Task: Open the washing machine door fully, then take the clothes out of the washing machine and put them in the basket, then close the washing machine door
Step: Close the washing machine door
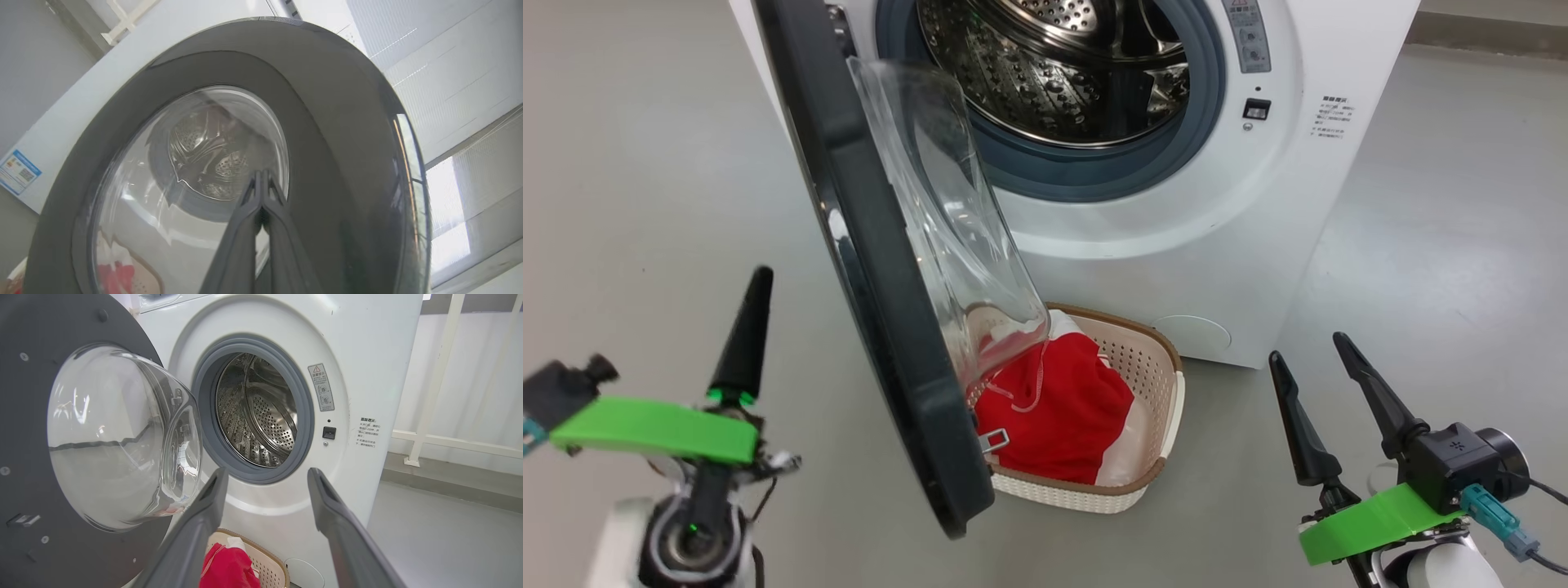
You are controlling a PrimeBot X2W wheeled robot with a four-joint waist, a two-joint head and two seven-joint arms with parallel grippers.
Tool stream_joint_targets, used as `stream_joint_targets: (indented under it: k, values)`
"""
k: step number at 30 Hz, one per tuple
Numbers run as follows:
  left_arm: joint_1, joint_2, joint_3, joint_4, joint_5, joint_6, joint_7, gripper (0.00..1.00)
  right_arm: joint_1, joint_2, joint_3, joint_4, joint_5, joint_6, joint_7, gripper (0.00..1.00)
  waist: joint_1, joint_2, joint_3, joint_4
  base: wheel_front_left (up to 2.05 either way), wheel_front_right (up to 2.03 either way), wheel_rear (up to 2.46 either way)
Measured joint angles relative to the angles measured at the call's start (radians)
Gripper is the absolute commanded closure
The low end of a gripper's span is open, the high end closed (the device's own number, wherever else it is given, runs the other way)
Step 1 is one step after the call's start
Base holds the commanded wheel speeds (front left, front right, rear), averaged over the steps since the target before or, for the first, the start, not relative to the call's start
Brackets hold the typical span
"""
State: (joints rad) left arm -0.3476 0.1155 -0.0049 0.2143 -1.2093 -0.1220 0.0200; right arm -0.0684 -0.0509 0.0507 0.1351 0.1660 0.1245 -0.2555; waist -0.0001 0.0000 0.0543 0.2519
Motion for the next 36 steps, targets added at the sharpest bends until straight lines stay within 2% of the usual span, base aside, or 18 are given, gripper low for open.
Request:
stream_joint_targets:
  k: [1,4,8,13,14,15,27,36]
  values:
    - [-0.009,-0.005,0.014,-0.008,-0.042,0.001,0.026,1.0,0.0,0.0,0.0,0.0,0.0,0.0,0.0,0.0,0.0001,0.0,0.002,-0.001,0.0,0.0,0.0]
    - [-0.04,-0.015,0.048,-0.035,-0.161,0.038,0.102,1.0,0.0,0.0,0.0,0.004,0.0,0.0,0.0,0.0,0.0001,0.0,0.005,-0.005,0.0,0.0,0.0]
    - [-0.048,-0.035,0.091,-0.075,-0.301,0.107,0.18,1.0,0.0,0.0,-0.001,0.005,-0.001,0.0,0.0,0.0,0.0,0.0,0.014,-0.009,0.0,0.0,0.0]
    - [-0.057,-0.037,0.1,-0.134,-0.39,0.178,0.267,1.0,-0.001,0.0,-0.001,0.005,-0.001,0.0,0.0,0.0,0.0,0.0,0.026,-0.014,0.0,0.0,0.0]
    - [-0.068,-0.035,0.075,-0.178,-0.404,0.208,0.322,1.0,-0.001,0.0,-0.001,0.008,-0.001,0.0,0.0,0.0,0.0,0.0,0.033,-0.017,0.0,0.0,0.0]
    - [-0.068,-0.034,0.059,-0.193,-0.406,0.219,0.335,1.0,-0.003,0.0,-0.001,0.012,-0.001,0.0,0.0,0.0,0.0001,0.0,0.037,-0.02,0.0,0.0,0.0]
    - [-0.106,-0.041,0.016,-0.177,-0.385,0.246,0.307,1.0,-0.027,0.0,0.0,0.018,-0.001,0.0,0.0,0.0,0.0001,0.0,0.045,-0.057,0.0,0.0,0.0]
    - [-0.158,-0.064,-0.001,-0.128,-0.394,0.246,0.303,1.0,-0.038,0.0,0.002,0.025,-0.001,0.0,0.0,0.0,0.0001,0.0,0.052,-0.11,0.0,0.0,0.0]
